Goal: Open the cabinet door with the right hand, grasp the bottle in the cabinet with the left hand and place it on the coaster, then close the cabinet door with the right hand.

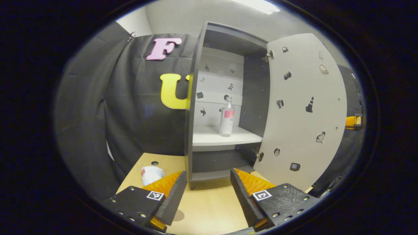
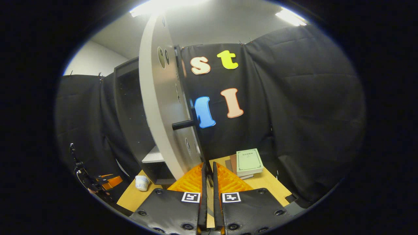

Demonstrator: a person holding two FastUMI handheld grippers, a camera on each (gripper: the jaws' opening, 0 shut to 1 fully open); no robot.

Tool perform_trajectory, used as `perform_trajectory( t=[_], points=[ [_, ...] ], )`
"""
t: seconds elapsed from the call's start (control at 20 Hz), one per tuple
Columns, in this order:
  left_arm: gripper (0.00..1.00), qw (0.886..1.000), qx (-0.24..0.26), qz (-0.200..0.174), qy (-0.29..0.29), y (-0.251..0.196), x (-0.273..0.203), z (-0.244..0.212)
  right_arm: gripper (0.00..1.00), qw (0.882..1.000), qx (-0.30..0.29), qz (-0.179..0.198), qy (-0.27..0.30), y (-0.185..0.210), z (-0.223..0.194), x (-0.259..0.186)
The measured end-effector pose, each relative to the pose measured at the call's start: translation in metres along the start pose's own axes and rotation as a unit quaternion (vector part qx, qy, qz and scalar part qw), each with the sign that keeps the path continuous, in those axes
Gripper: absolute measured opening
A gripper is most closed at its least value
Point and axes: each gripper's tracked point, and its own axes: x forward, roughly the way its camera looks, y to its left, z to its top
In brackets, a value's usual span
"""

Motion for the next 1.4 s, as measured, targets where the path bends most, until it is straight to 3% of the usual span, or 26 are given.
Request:
perform_trajectory(
  t=[0.1,0.15,0.35,0.7,0.75,0.85,0.9,0.95,1.0,1.1,1.15,1.2,1.25,1.3,1.4],
  points=[
    [0.81,1.000,-0.006,-0.019,-0.006,-0.002,0.009,0.003,0.00,0.999,0.019,-0.031,0.003,-0.011,-0.004,-0.017],
    [0.81,1.000,-0.006,-0.025,-0.007,-0.003,0.012,0.005,0.05,0.999,0.026,-0.043,0.004,-0.018,-0.007,-0.024],
    [0.82,0.999,0.006,-0.044,-0.026,-0.007,0.031,0.020,0.05,0.994,0.030,-0.108,-0.016,-0.052,0.003,-0.047],
    [0.82,0.996,0.000,-0.062,-0.065,-0.019,0.072,0.069,0.05,0.988,-0.009,-0.149,-0.049,-0.091,0.040,-0.025],
    [0.82,0.995,-0.001,-0.065,-0.070,-0.023,0.079,0.078,0.00,0.988,-0.013,-0.147,-0.049,-0.096,0.043,-0.015],
    [0.81,0.995,0.001,-0.068,-0.072,-0.031,0.097,0.090,0.17,0.989,-0.007,-0.143,-0.043,-0.105,0.047,0.007],
    [0.81,0.995,0.004,-0.066,-0.074,-0.034,0.110,0.098,0.10,0.989,0.000,-0.139,-0.043,-0.109,0.049,0.018],
    [0.81,0.995,0.008,-0.068,-0.078,-0.039,0.122,0.105,0.28,0.990,0.005,-0.136,-0.047,-0.111,0.054,0.029],
    [0.81,0.994,0.011,-0.069,-0.079,-0.044,0.134,0.111,0.31,0.990,0.008,-0.133,-0.052,-0.114,0.058,0.037],
    [0.82,0.995,0.018,-0.068,-0.074,-0.051,0.157,0.119,0.54,0.989,0.010,-0.141,-0.045,-0.130,0.054,0.057],
    [0.82,0.995,0.022,-0.069,-0.073,-0.054,0.168,0.122,0.71,0.988,0.010,-0.148,-0.037,-0.138,0.050,0.066],
    [0.82,0.995,0.027,-0.069,-0.070,-0.058,0.180,0.123,0.77,0.987,0.008,-0.158,-0.035,-0.147,0.050,0.071],
    [0.82,0.995,0.034,-0.069,-0.069,-0.060,0.191,0.126,0.92,0.986,0.009,-0.164,-0.036,-0.155,0.052,0.080],
    [0.82,0.995,0.042,-0.066,-0.069,-0.061,0.202,0.129,0.99,0.985,0.012,-0.168,-0.039,-0.161,0.054,0.086],
    [0.82,0.994,0.058,-0.056,-0.076,-0.064,0.224,0.136,0.98,0.984,0.020,-0.171,-0.043,-0.171,0.060,0.098]
  ],
)
